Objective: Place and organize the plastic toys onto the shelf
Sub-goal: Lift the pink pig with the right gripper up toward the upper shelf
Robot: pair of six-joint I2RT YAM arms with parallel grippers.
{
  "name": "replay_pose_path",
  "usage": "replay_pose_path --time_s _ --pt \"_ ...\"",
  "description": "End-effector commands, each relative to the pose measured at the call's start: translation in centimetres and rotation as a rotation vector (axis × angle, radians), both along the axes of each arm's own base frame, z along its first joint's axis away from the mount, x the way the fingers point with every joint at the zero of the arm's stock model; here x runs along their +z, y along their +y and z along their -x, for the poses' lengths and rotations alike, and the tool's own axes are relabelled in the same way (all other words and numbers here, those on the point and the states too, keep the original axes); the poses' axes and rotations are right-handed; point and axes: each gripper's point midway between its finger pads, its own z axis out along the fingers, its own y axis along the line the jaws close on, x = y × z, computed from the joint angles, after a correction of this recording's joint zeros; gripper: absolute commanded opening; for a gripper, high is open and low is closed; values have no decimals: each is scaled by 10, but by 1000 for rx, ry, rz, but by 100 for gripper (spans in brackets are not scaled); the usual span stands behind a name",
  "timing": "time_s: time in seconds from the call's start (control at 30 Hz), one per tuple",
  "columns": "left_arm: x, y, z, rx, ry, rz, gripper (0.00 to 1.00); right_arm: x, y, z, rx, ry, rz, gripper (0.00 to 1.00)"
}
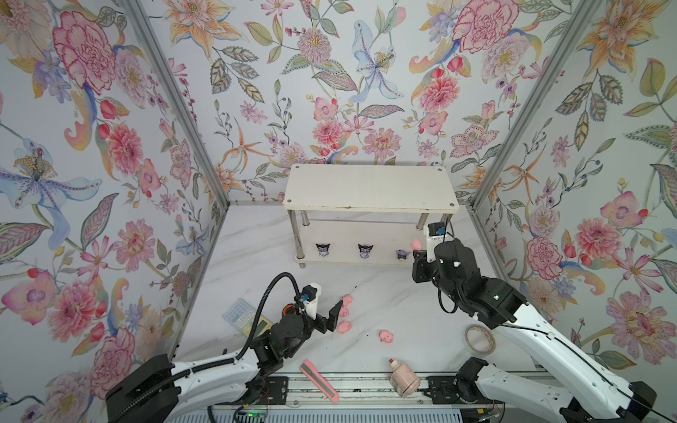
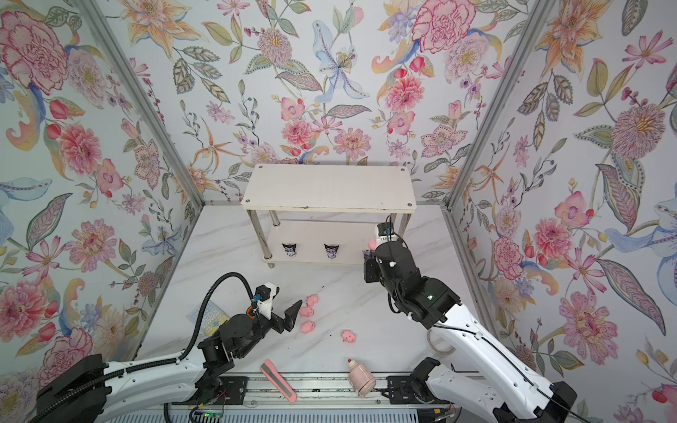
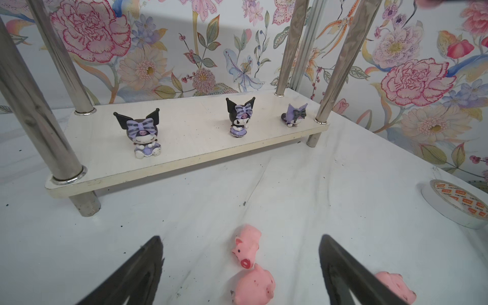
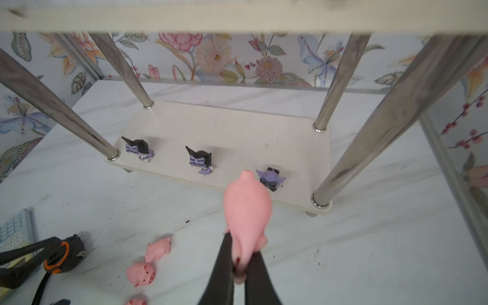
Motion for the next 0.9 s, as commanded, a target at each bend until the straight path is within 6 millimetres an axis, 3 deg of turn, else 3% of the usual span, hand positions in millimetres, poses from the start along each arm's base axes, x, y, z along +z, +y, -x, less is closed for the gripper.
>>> replay_pose_path --time_s 0.0,0.13,0.3,0.5,0.67,0.87 --pt "10 -13 0 -37 4 34 92 32 -24 -5 -70 -53 133 0" --pt "3 -22 1 -66 33 7 91 78 -33 -25 -126 -110 145 0" --pt "3 -27 -4 -57 46 -8 89 98 -40 -54 -163 -114 151 0" --pt "2 -22 -7 -26 43 -17 89 93 -41 -84 -156 -59 110 0" --pt "2 -19 -8 -11 39 -25 89 73 -42 -103 -144 11 84 0" --pt "2 -13 -9 14 32 -32 90 51 -42 -113 -133 74 81 0"
